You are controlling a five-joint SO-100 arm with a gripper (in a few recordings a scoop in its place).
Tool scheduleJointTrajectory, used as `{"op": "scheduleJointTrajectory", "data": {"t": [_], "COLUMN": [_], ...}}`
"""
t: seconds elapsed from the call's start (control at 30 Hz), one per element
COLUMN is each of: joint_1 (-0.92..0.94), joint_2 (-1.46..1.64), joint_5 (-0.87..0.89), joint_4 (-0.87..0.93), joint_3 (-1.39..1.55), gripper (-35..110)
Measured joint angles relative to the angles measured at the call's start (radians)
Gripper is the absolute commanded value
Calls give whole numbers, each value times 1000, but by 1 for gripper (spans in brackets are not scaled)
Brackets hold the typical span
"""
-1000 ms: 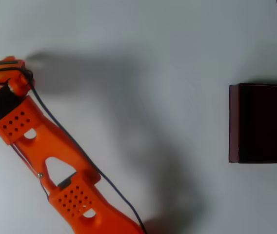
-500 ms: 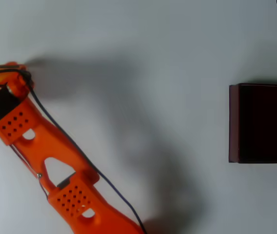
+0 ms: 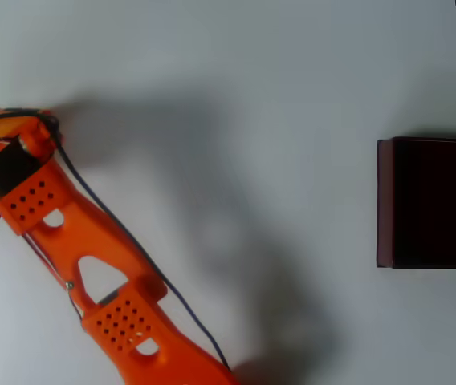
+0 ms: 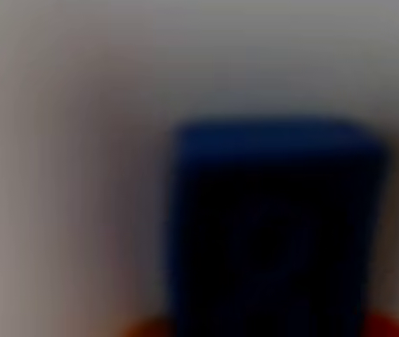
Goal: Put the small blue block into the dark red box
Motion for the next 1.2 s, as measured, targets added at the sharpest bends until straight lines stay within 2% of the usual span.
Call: {"op": "scheduleJointTrajectory", "data": {"t": [0.27, 0.5, 0.87, 1.2], "joint_1": [15, 57, 353, 761], "joint_2": [-20, 54, 698, 1009], "joint_5": [6, -61, -264, -494], "joint_4": [2, 218, 241, 238], "joint_3": [-37, -67, 641, 969], "gripper": [0, 0, 0, 0]}}
